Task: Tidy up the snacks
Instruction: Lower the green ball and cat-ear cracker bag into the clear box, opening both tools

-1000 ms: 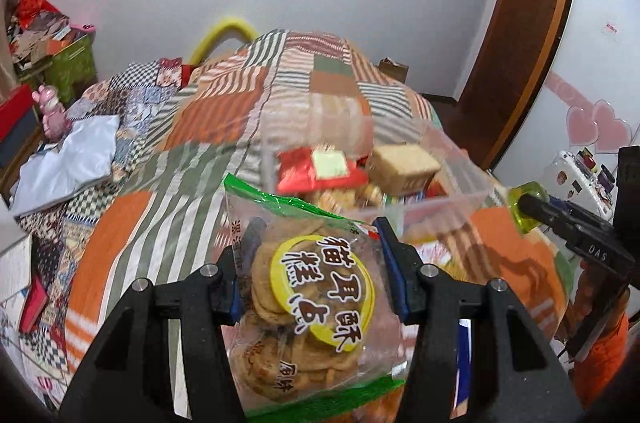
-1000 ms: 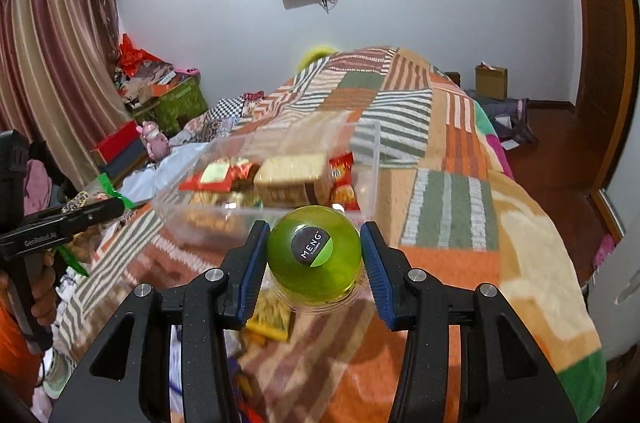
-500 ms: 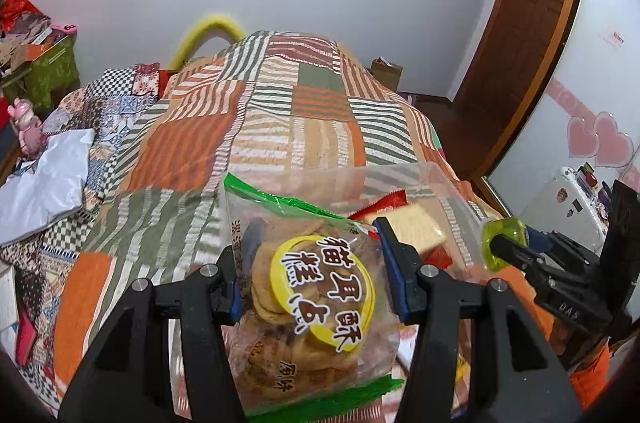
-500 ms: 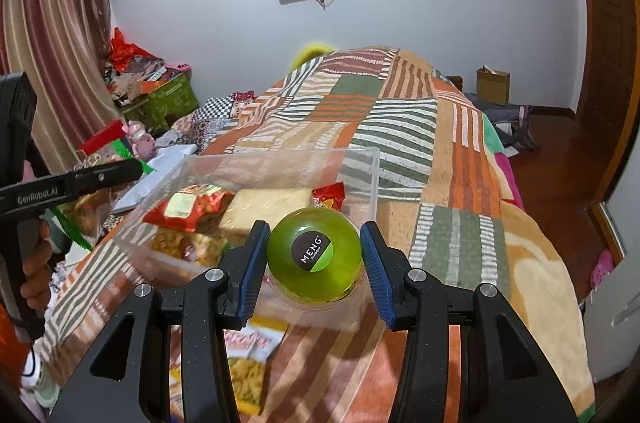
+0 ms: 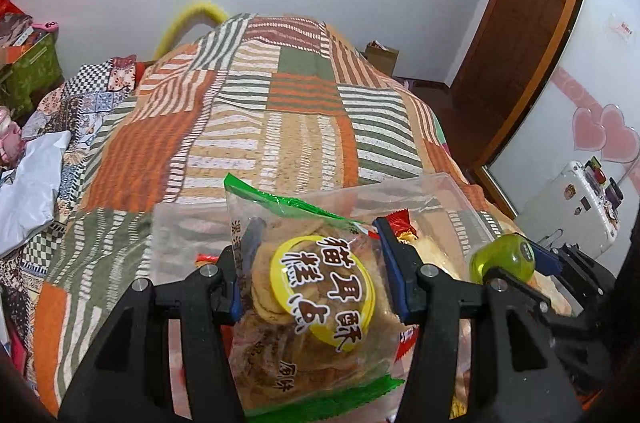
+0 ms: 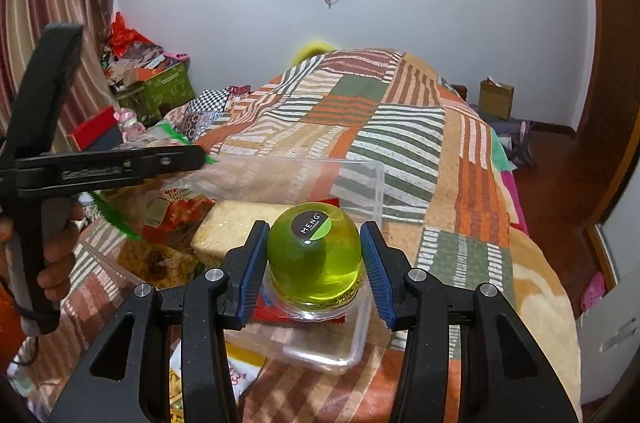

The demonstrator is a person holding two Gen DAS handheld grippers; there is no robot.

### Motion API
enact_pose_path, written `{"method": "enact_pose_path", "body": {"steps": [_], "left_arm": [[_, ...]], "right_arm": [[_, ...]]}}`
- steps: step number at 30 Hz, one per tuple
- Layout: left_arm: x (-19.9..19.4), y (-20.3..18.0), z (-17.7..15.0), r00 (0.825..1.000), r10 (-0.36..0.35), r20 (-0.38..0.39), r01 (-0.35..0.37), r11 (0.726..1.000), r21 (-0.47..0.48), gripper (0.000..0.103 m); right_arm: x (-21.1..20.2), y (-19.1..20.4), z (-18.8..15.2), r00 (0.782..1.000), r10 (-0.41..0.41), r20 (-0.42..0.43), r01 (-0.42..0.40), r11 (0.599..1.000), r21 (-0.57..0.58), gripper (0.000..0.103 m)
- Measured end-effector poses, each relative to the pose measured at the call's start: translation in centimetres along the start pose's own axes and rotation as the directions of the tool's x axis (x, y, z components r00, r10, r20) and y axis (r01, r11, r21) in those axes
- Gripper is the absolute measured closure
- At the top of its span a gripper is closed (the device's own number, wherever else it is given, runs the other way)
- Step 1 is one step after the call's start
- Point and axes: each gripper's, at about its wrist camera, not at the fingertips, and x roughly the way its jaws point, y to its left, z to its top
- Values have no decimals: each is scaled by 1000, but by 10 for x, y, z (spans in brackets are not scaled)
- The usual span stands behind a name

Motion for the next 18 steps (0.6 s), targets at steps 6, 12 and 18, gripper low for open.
{"method": "enact_pose_path", "body": {"steps": [6,12,18], "left_arm": [[21,-5,1,999,17,-34,-17,1000,7,50],[21,-5,2,999,18,-35,-18,1000,-1,43],[2,-9,-3,999,30,-16,-29,999,25,38]], "right_arm": [[7,3,-4,999,25,-33,-25,1000,-4,60],[7,1,-4,998,22,-50,-21,1000,8,60],[-7,8,-2,1000,-2,-24,1,1000,-29,57]]}}
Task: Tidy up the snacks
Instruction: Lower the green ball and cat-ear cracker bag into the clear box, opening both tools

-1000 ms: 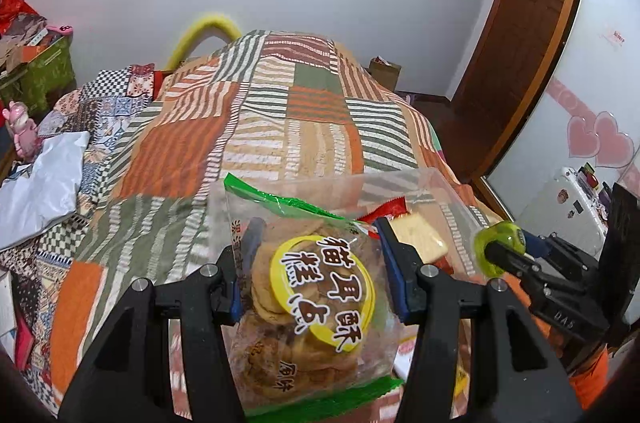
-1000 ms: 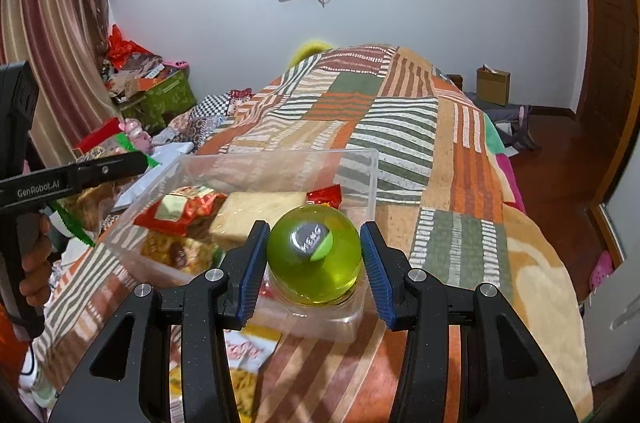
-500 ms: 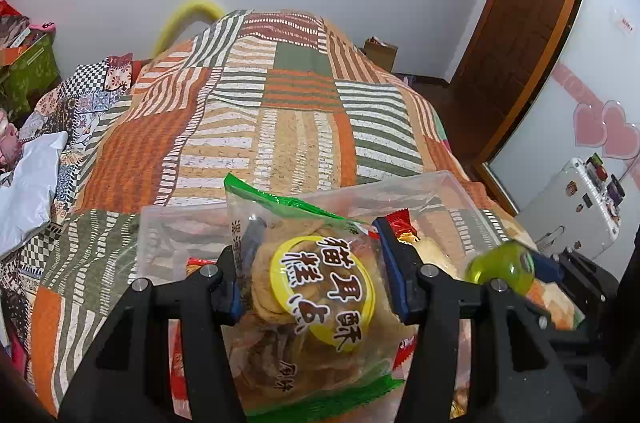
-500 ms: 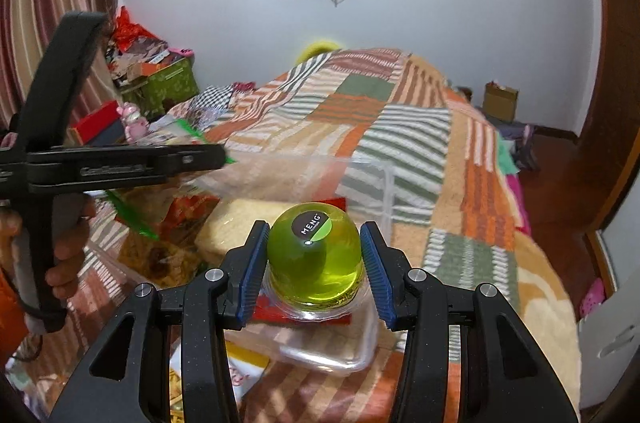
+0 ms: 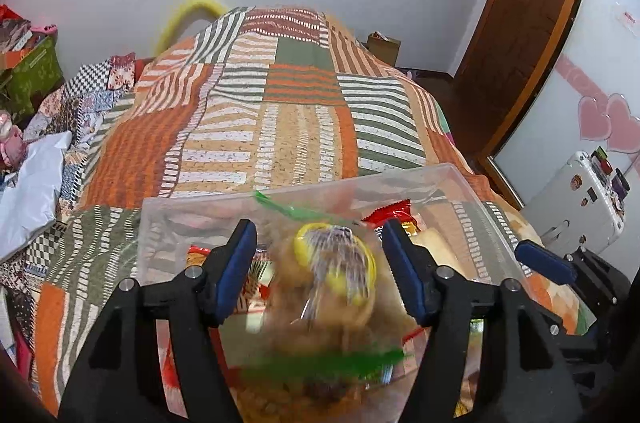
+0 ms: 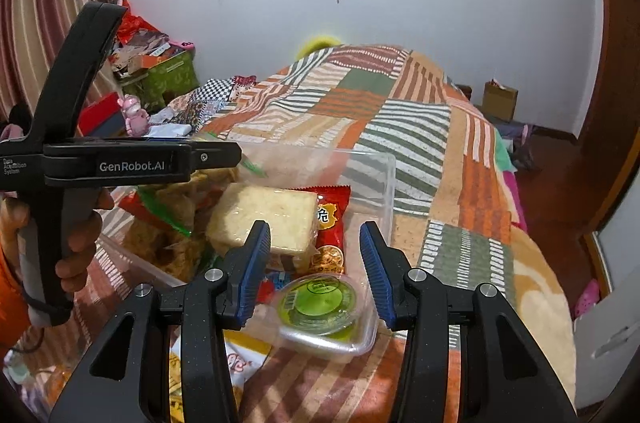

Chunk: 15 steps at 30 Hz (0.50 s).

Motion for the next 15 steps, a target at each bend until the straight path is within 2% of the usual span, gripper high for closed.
{"method": "enact_pose_path", "body": {"steps": [4,8,11,15], "left_arm": [[-20,-3,-1,999,9,33,-9,1000,12,30],[-42,-6,-8,998,20,55,-22,999,28,29],[-60,-7,-21,998,34,60,-37,998,48,23],[-80,-7,-43,997,47,55,-51,996,69,22]], "right_arm": [[-8,4,-2,1000,5,7,-5,1000,-2,49],[-21,9,-4,1000,2,22,-2,1000,-11,41],[-33,12,-8,999,11,34,-11,1000,-7,31],[-47,17,-15,999,28,43,-29,1000,2,27]]}}
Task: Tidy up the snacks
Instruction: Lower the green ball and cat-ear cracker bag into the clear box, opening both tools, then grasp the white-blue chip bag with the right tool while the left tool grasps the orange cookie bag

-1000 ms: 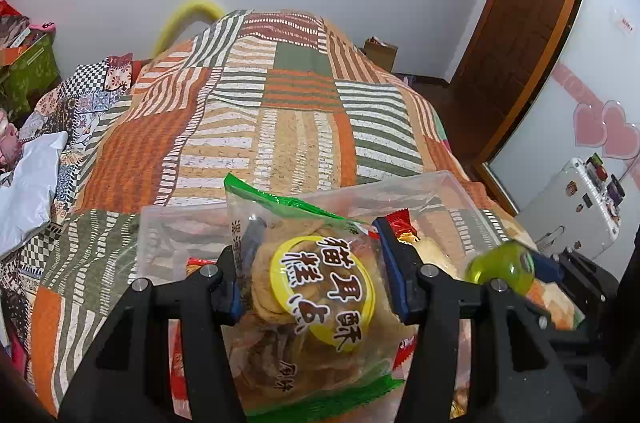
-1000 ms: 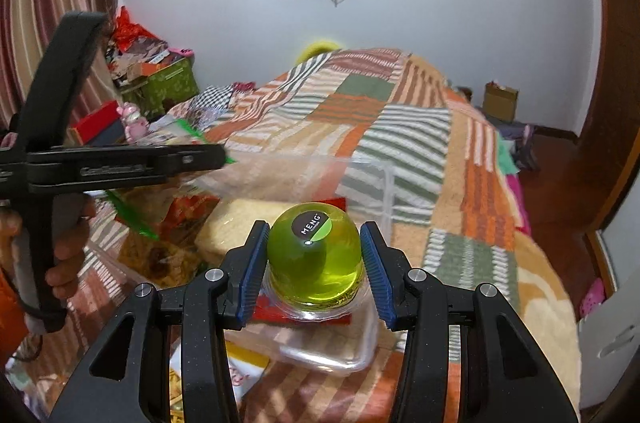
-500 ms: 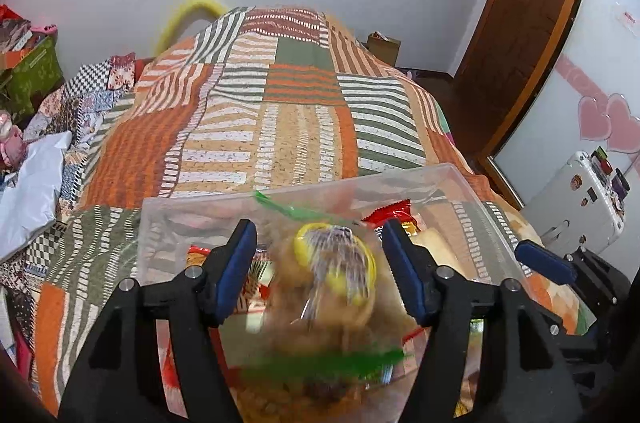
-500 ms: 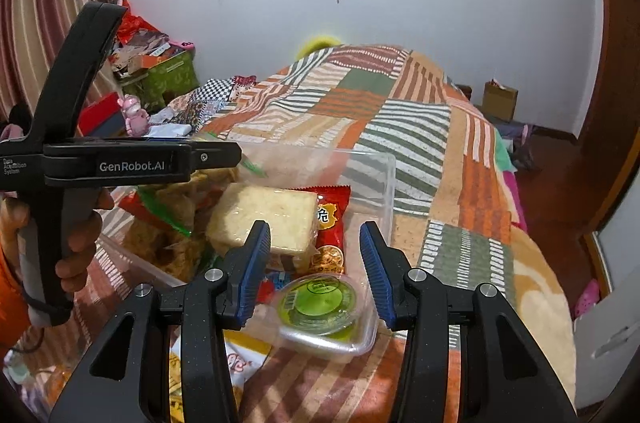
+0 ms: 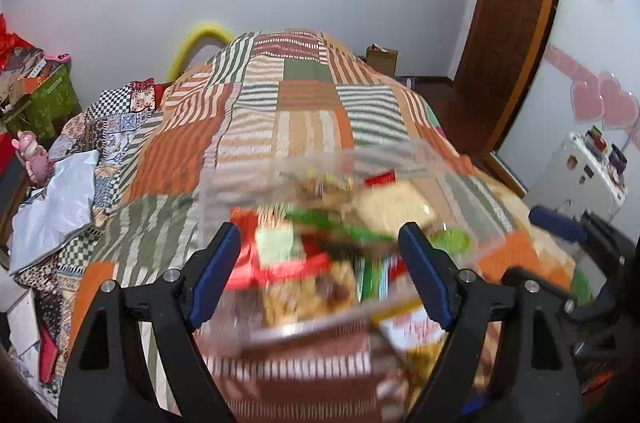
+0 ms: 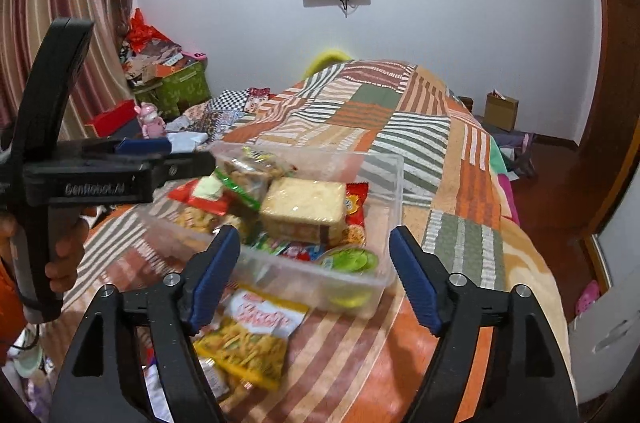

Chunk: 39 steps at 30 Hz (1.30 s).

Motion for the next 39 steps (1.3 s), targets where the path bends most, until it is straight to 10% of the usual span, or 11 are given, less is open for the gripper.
{"method": "enact_pose_path", "body": {"steps": [27,39], "left_arm": [[-49,1,-163,981,-22,-195,16,999,-33,20],[-54,-12,-187,967,-97,-237,87,995,-52,16]], "right_arm": [[-20,43,-97,981,119,-151,-107,991,82,23],[-12,48,-110,963,195,-186,-173,976,130,32]]}}
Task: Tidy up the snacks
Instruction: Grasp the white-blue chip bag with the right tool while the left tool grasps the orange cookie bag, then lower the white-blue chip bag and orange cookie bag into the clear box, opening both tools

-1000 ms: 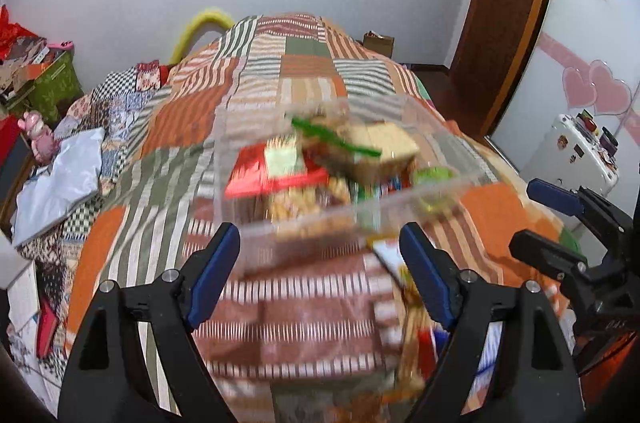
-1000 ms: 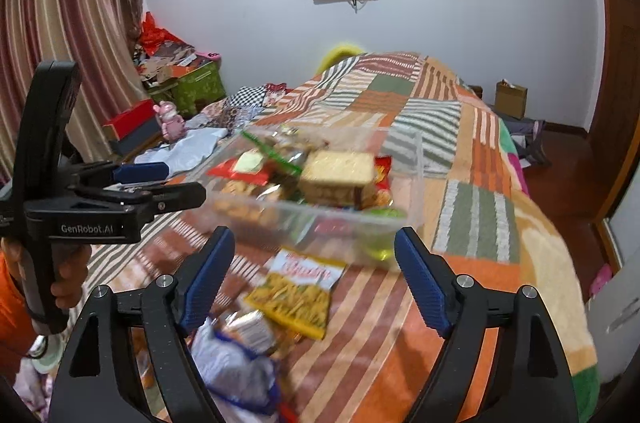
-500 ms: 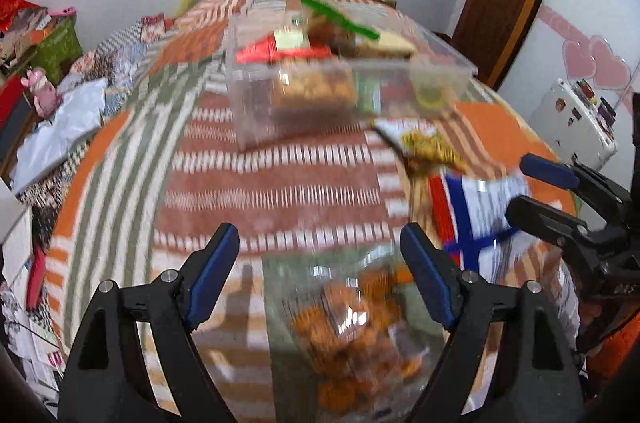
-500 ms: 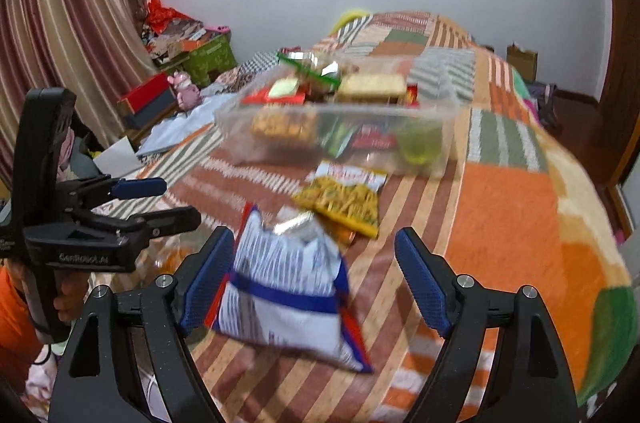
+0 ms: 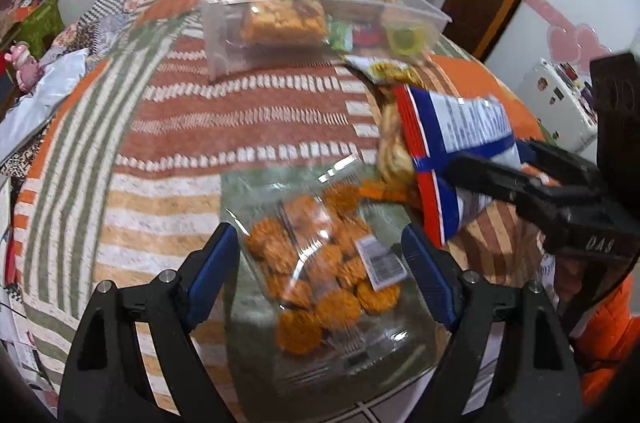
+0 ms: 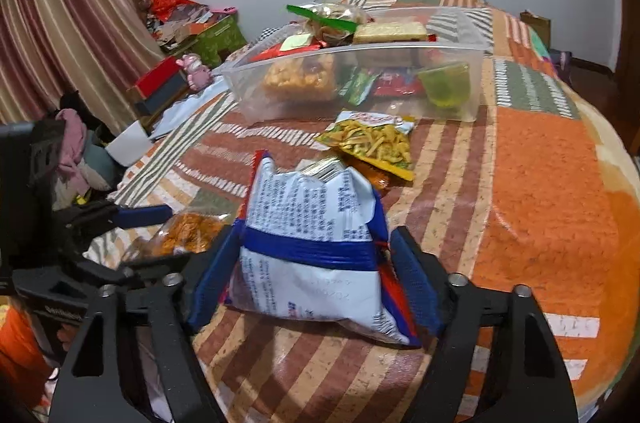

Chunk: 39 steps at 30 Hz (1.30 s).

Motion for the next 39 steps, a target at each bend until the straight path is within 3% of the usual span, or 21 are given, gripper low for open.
{"method": "enact_pose_path", "body": {"steps": [7,20,25,31,39], "left_arm": [[4,7,-8,999,-37,13,37,998,-59,16],[-10,5,-18,996,-21,82,24,999,-43,44],[-18,15,-13,994,2,107,6,997,-75,46],[-34,27,8,984,33,174,-15,994,-105,46],[-46,32,60,962,37,269,-6,993,-116,46]], "right_arm": [[-3,2,-4,1000,-20,24,20,1000,-18,39],[-23,-8,0,995,-36,90,36,999,10,44],[-30,-13,7,992,-39,118,37,999,25,44],[-38,-23,24,985,-64,162,58,998,38,44],[-44,-38,55,970,-85,228,73,995,61,44]]}}
